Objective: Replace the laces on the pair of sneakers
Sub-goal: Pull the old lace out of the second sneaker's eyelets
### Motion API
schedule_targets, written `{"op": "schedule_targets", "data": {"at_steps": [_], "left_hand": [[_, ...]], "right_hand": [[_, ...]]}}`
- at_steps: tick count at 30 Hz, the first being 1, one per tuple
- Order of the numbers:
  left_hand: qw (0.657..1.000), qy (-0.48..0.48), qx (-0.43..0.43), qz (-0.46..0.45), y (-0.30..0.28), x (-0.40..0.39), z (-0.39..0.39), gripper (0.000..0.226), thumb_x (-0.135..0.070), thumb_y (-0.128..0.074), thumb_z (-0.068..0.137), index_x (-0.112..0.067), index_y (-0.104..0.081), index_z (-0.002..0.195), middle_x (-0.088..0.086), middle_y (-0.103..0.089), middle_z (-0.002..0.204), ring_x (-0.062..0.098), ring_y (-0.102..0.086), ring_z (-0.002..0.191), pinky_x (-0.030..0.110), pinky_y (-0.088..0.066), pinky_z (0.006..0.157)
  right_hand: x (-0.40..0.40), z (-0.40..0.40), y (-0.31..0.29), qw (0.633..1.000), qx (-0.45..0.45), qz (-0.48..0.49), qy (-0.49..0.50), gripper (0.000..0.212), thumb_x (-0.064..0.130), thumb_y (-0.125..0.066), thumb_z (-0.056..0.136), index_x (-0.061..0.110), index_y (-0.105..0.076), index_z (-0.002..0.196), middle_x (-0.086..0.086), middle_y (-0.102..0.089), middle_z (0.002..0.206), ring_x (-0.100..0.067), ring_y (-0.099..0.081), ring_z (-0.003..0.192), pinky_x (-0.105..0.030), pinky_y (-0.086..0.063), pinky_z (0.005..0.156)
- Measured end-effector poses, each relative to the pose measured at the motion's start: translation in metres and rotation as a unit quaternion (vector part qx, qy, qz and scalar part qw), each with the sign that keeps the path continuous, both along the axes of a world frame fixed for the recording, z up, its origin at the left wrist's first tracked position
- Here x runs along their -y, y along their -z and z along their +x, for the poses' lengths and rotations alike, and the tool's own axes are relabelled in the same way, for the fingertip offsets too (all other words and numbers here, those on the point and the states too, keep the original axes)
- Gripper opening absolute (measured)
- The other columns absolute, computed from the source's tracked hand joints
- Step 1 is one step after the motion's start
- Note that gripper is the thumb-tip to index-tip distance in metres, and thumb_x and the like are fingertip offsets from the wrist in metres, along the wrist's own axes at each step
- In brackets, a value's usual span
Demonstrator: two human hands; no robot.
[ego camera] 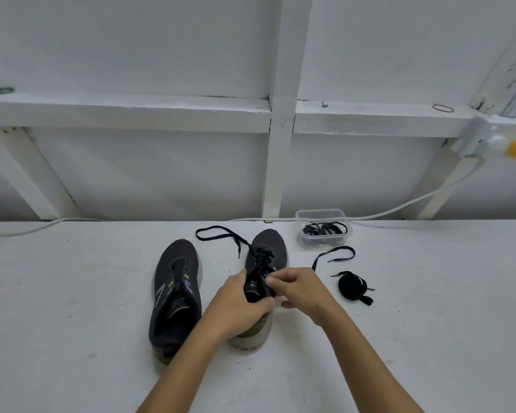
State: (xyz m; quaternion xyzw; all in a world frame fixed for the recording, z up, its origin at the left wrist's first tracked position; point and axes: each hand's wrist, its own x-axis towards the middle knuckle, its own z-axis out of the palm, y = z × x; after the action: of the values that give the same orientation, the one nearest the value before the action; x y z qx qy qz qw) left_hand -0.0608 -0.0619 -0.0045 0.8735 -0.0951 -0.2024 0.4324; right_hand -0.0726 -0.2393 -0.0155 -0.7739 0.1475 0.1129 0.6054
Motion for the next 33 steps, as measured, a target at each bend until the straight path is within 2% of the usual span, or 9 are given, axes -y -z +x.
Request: {"op": "schedule_targets", "data": {"at_steps": [3,6,12,16,19,22,25,29,33], "left_hand": [[0.998,0.012,0.023,0.052,0.007,0.004,-0.005,0.068,-0.047,-0.073,0.076,-0.033,-0.044,0.136,-0.009,-0.049,0.134,0.013,-0.054,0.119,0.035,-0.049,0.099],[0.994,-0.021,0.056,0.086,0.012,0.009,-0.01,0.082,-0.048,-0.072,0.079,-0.029,-0.033,0.149,-0.008,-0.042,0.145,0.017,-0.05,0.127,0.035,-0.046,0.102],[0.985,-0.05,0.095,0.134,0.015,0.016,-0.01,0.075,-0.052,-0.071,0.075,-0.027,-0.04,0.139,-0.007,-0.053,0.13,0.017,-0.057,0.112,0.031,-0.048,0.089],[0.982,-0.056,0.105,0.145,0.017,0.019,-0.01,0.069,-0.05,-0.07,0.078,-0.026,-0.043,0.137,-0.007,-0.055,0.124,0.018,-0.058,0.107,0.032,-0.05,0.087],[0.982,-0.067,0.105,0.142,0.017,0.019,-0.01,0.071,-0.053,-0.069,0.077,-0.026,-0.044,0.137,-0.007,-0.055,0.125,0.019,-0.058,0.109,0.033,-0.049,0.09],[0.98,-0.064,0.114,0.149,0.019,0.019,-0.009,0.071,-0.055,-0.068,0.076,-0.027,-0.043,0.136,-0.007,-0.055,0.123,0.019,-0.058,0.109,0.033,-0.05,0.09],[0.982,-0.061,0.11,0.142,0.02,0.019,-0.009,0.071,-0.056,-0.069,0.074,-0.029,-0.043,0.134,-0.007,-0.054,0.123,0.017,-0.057,0.109,0.032,-0.049,0.087],[0.984,-0.069,0.101,0.126,0.022,0.017,-0.01,0.073,-0.057,-0.072,0.071,-0.031,-0.044,0.133,-0.009,-0.053,0.124,0.017,-0.058,0.107,0.03,-0.048,0.083],[0.981,-0.078,0.116,0.134,0.025,0.018,-0.01,0.078,-0.058,-0.069,0.074,-0.028,-0.042,0.14,-0.009,-0.054,0.131,0.018,-0.057,0.112,0.031,-0.048,0.089]], "right_hand": [[0.001,0.006,0.0,0.999,0.009,-0.033,-0.015,0.005,0.033,-0.077,0.088,0.032,-0.082,0.088,0.017,-0.076,0.089,-0.005,-0.071,0.087,-0.03,-0.062,0.072],[0.003,0.011,-0.001,0.999,0.011,-0.041,-0.029,0.003,0.035,-0.079,0.086,0.035,-0.082,0.083,0.018,-0.076,0.087,-0.003,-0.071,0.088,-0.032,-0.063,0.076],[-0.006,0.026,0.001,0.984,0.023,-0.157,-0.081,0.013,0.028,-0.064,0.092,0.023,-0.07,0.082,0.004,-0.073,0.081,-0.01,-0.065,0.072,-0.029,-0.058,0.067],[0.005,0.033,-0.01,0.959,0.102,-0.261,-0.046,0.009,0.023,-0.053,0.096,0.019,-0.058,0.089,0.0,-0.067,0.085,-0.014,-0.063,0.069,-0.028,-0.053,0.06],[0.011,0.029,-0.015,0.974,0.113,-0.197,0.009,0.01,0.019,-0.053,0.097,0.016,-0.06,0.09,-0.004,-0.068,0.087,-0.021,-0.07,0.074,-0.037,-0.062,0.061],[0.011,0.016,-0.01,0.996,0.017,-0.091,-0.016,0.016,0.03,-0.064,0.094,0.016,-0.071,0.09,-0.002,-0.074,0.088,-0.015,-0.074,0.08,-0.032,-0.062,0.056],[0.002,0.009,0.003,0.995,0.026,-0.091,-0.039,0.013,0.036,-0.073,0.09,0.023,-0.077,0.091,0.007,-0.075,0.088,-0.012,-0.072,0.083,-0.03,-0.061,0.06],[-0.003,0.017,0.006,0.988,0.09,-0.127,-0.023,0.01,0.024,-0.068,0.094,0.02,-0.072,0.085,0.004,-0.072,0.081,-0.019,-0.07,0.081,-0.041,-0.062,0.074],[0.012,0.023,0.001,0.98,0.123,-0.112,0.112,0.009,0.02,-0.059,0.098,0.017,-0.065,0.091,0.0,-0.069,0.092,-0.021,-0.072,0.082,-0.044,-0.063,0.069]]}}
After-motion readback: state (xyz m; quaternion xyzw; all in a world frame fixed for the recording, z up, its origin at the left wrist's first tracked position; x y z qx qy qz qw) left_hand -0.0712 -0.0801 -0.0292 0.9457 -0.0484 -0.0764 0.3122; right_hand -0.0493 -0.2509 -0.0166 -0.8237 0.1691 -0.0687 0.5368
